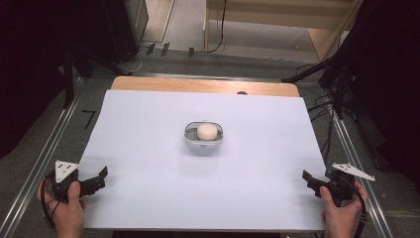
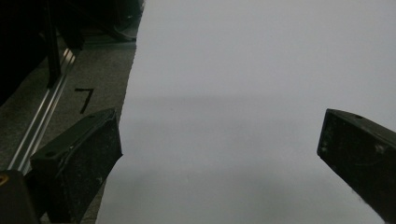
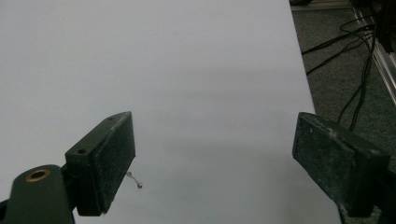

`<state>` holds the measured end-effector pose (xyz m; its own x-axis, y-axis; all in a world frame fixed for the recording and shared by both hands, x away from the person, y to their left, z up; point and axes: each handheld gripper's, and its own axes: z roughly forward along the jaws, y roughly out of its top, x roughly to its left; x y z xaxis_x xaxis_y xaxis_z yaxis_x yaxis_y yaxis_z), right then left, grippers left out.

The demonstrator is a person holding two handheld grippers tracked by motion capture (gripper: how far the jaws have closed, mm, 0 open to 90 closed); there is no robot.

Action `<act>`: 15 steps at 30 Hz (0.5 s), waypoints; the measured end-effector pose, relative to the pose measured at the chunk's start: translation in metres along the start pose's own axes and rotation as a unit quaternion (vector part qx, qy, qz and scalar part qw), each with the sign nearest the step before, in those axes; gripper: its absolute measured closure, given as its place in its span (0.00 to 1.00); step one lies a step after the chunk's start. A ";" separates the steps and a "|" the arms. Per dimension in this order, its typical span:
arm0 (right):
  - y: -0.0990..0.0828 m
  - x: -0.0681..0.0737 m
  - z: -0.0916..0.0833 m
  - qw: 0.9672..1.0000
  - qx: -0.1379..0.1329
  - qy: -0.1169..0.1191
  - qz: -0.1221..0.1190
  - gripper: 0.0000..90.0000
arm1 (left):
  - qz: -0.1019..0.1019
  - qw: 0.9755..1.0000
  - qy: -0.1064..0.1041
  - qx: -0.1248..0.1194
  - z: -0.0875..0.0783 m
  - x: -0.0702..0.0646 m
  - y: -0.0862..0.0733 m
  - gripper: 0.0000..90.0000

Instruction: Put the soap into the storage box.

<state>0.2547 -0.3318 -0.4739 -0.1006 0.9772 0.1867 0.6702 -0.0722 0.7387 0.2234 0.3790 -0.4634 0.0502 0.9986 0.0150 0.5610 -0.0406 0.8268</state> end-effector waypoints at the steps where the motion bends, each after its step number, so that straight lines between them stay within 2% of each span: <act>1: 0.000 -0.002 -0.001 1.000 0.001 0.002 0.005 0.15 | 0.000 1.000 0.001 0.000 0.000 0.000 0.000 0.00; 8: -0.002 -0.014 -0.005 1.000 0.003 0.017 0.018 0.15 | 0.000 1.000 -0.002 -0.002 0.000 0.000 0.000 0.00; 12: -0.004 -0.017 -0.009 1.000 -0.007 -0.001 0.009 0.15 | 0.000 1.000 -0.001 -0.003 0.000 0.000 0.000 0.00; 15: -0.004 -0.021 -0.012 1.000 -0.012 0.000 0.012 0.15 | -0.001 1.000 0.000 -0.006 -0.001 0.000 0.000 0.00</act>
<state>0.2460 -0.3544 -0.4729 -0.0852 0.9750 0.2050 0.6550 -0.1002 0.7489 0.2227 0.3793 -0.4635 0.0497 0.9987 0.0132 0.5519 -0.0384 0.8330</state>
